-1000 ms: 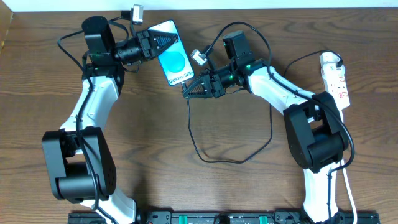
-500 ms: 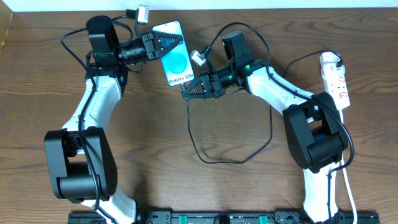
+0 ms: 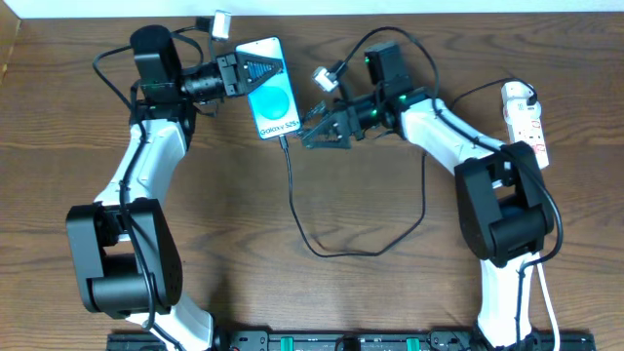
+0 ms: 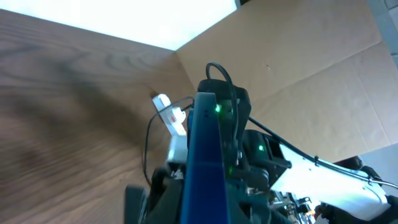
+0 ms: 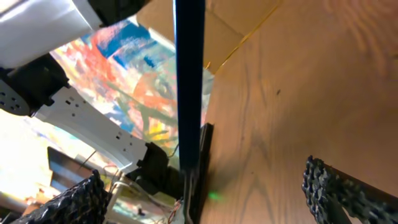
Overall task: Plug charger to phone and switch on socket
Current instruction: 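Release the connector with the right gripper and lower the phone with the left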
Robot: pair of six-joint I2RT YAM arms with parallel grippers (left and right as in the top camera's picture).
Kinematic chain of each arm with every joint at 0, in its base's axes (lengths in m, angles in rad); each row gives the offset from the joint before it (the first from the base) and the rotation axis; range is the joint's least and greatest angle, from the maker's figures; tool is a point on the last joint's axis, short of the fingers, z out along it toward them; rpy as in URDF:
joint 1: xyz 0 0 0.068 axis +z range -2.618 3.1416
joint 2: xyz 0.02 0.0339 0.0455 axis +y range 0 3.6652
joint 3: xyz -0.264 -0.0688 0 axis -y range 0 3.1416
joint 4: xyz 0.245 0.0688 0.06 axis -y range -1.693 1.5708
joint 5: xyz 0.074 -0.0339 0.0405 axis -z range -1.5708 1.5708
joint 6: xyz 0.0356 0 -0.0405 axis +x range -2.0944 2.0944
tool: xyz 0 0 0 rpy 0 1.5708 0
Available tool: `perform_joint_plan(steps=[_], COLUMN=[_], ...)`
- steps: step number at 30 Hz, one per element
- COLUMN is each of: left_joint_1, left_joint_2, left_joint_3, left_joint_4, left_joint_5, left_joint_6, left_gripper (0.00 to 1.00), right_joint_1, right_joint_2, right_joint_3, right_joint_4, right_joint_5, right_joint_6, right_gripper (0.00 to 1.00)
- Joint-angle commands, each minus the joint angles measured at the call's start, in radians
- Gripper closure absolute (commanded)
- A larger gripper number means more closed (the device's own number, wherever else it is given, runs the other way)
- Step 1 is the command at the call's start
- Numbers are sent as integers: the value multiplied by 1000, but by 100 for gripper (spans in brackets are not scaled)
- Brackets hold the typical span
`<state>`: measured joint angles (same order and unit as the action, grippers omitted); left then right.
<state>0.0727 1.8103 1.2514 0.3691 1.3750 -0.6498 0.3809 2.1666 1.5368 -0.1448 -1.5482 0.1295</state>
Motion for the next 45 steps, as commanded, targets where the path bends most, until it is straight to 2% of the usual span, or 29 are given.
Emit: perform_joint_plan(steps=[1,6,8,14,21,32,45], left_joint_1=[16,17,17,15,-1,-117,-256], left_joint_2=[-5,-5,-5,-4,22,193,389], left_joint_3=[9,9,9,9,9,9,9], left_joint_4=[6,6,6,-29,-156,-166,-141], left_joint_5=[20,-34,-48,-52,-60,-59,-60], left_joint_6=[14,-22,-37,-34,76,81,81], left_gripper=[93,93,92,92,93,93,92], right_joint_1=[-51,-128,-148,-187,-190,-190,-192], right_joint_2=[-9,-9,-11,-51,-185,-319,-327], right_joint_3=[14,14,14,14,14,14,14], right_joint_4=[-1,-24,-71,-267,-376,-376,-377], right_joint_5=[18,261,365,675,967,1099,1113], right_joint_6=[19,233,257,230,187,177,177], right_gripper=[1,1,1,1,1,1,1])
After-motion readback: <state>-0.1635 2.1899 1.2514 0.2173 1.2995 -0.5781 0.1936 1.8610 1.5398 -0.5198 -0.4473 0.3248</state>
